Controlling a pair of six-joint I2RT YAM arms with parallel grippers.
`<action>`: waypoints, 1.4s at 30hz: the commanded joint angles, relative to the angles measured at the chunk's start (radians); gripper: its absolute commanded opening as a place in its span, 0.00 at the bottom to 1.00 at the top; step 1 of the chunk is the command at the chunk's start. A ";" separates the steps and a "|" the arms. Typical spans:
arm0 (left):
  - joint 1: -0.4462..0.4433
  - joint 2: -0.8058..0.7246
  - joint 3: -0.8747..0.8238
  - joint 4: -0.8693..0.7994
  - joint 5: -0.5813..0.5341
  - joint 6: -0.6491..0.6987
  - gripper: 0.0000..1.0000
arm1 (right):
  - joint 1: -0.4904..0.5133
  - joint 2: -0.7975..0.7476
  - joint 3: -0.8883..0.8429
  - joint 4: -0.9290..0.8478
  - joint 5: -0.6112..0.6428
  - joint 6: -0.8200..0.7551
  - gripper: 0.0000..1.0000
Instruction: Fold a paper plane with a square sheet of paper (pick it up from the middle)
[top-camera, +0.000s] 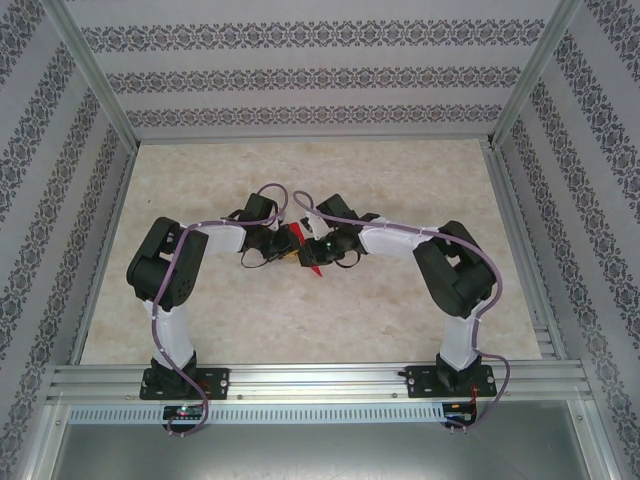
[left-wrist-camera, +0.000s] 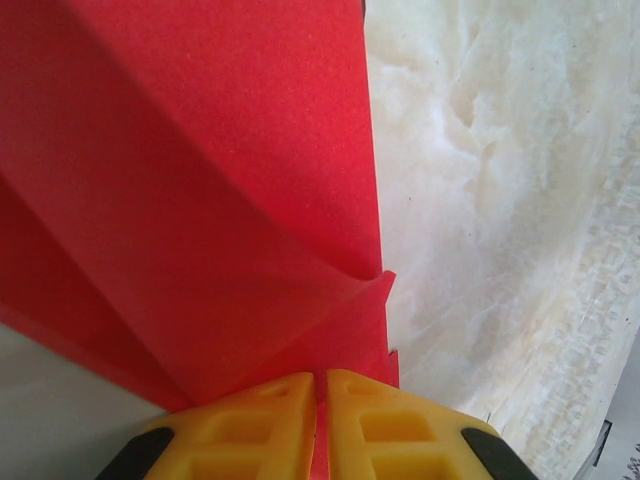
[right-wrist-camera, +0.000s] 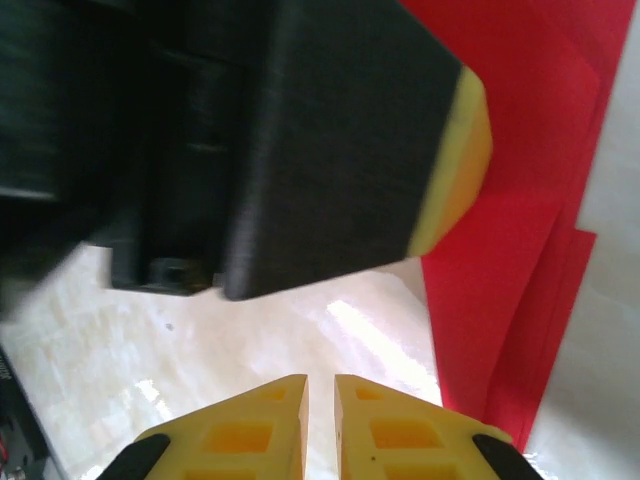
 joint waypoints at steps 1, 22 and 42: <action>0.009 0.112 -0.032 -0.067 -0.155 0.031 0.15 | -0.017 0.033 0.004 -0.001 0.030 0.013 0.15; 0.022 0.086 0.066 -0.110 -0.128 0.162 0.17 | -0.077 0.081 -0.130 -0.106 0.113 -0.052 0.14; 0.073 0.067 0.167 -0.138 -0.120 0.294 0.20 | -0.072 0.103 -0.103 -0.169 0.163 -0.055 0.13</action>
